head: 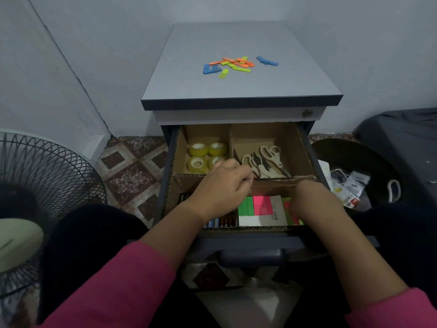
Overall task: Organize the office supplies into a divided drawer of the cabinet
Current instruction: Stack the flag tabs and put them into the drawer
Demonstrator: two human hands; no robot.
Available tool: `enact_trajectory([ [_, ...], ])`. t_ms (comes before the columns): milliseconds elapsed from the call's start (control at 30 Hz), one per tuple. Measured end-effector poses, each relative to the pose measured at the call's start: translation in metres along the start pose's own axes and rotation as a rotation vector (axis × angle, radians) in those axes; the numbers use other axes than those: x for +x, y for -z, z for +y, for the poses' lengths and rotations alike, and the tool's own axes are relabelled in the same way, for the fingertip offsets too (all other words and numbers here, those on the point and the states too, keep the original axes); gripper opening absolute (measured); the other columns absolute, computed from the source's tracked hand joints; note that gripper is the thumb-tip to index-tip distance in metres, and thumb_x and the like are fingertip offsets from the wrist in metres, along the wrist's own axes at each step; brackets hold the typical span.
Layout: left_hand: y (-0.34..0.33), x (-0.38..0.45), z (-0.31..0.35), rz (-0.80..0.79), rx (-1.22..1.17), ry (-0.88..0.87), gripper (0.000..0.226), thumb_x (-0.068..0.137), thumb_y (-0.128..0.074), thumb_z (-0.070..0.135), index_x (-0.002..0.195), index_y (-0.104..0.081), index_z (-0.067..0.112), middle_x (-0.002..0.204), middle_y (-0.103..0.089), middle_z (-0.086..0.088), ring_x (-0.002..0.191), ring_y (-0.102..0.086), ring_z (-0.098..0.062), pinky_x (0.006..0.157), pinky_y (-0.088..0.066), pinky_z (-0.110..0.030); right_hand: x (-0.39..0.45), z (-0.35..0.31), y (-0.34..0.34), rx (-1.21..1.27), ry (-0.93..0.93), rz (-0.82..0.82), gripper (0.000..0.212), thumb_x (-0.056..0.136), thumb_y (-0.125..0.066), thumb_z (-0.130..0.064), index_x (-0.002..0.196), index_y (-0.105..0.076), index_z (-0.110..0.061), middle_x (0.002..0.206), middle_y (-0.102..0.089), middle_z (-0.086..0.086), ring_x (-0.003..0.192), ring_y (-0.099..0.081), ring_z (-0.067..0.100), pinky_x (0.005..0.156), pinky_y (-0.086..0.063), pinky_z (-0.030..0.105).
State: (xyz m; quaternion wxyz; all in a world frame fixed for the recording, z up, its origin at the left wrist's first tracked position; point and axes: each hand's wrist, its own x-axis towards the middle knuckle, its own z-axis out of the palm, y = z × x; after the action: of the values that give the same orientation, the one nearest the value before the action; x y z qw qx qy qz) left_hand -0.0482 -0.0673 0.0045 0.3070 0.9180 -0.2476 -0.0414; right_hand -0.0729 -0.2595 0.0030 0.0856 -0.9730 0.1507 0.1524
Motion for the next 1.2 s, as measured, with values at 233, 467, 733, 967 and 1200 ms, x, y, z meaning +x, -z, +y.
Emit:
enact_trajectory([
  [233, 0.000, 0.000, 0.001, -0.014, 0.005, -0.005, 0.018, 0.090, -0.041, 0.026, 0.075, -0.047, 0.032, 0.092, -0.053, 0.004, 0.100, -0.045, -0.020, 0.088, -0.042, -0.042, 0.000, 0.004, 0.007, 0.023, 0.020, -0.029, 0.013, 0.084, -0.063, -0.022, 0.075, -0.066, -0.013, 0.077, -0.059, 0.004, 0.076, -0.060, 0.021, 0.068, -0.050, 0.032],
  [467, 0.002, -0.001, 0.004, -0.099, 0.049, -0.090, 0.013, 0.088, -0.046, 0.020, 0.082, -0.057, 0.024, 0.096, -0.052, 0.005, 0.102, -0.042, -0.018, 0.090, -0.036, -0.033, 0.001, -0.002, 0.008, 0.420, 0.107, -0.061, 0.020, 0.083, -0.068, -0.010, 0.065, -0.072, -0.019, 0.057, -0.067, 0.003, 0.053, -0.062, 0.017, 0.058, -0.055, 0.029],
  [733, -0.007, 0.000, 0.014, -0.219, 0.419, -0.234, 0.023, 0.093, -0.038, 0.028, 0.104, -0.058, 0.024, 0.098, -0.038, 0.007, 0.102, -0.040, -0.018, 0.095, -0.025, -0.026, 0.012, -0.024, -0.004, 0.343, 0.129, -0.163, 0.015, 0.087, -0.061, -0.014, 0.093, -0.075, -0.013, 0.084, -0.070, 0.009, 0.082, -0.066, 0.024, 0.081, -0.055, 0.033],
  [967, -0.010, -0.001, 0.019, -0.225, 0.482, -0.245, 0.027, 0.097, -0.035, 0.030, 0.110, -0.057, 0.021, 0.107, -0.050, -0.001, 0.099, -0.039, -0.018, 0.093, -0.023, -0.026, 0.018, -0.029, -0.006, 0.127, 0.147, -0.115, 0.019, 0.091, -0.056, -0.024, 0.102, -0.071, -0.018, 0.068, -0.054, -0.004, 0.056, -0.047, 0.010, 0.049, -0.035, 0.023],
  [1200, -0.011, 0.000, 0.019, -0.218, 0.488, -0.243, 0.027, 0.098, -0.035, 0.032, 0.110, -0.057, 0.021, 0.109, -0.051, -0.001, 0.101, -0.038, -0.018, 0.090, -0.019, -0.025, 0.001, -0.016, -0.010, 0.116, 0.356, -0.072, 0.021, 0.075, -0.074, -0.023, 0.095, -0.072, -0.031, 0.082, -0.061, -0.004, 0.088, -0.063, 0.018, 0.074, -0.052, 0.030],
])
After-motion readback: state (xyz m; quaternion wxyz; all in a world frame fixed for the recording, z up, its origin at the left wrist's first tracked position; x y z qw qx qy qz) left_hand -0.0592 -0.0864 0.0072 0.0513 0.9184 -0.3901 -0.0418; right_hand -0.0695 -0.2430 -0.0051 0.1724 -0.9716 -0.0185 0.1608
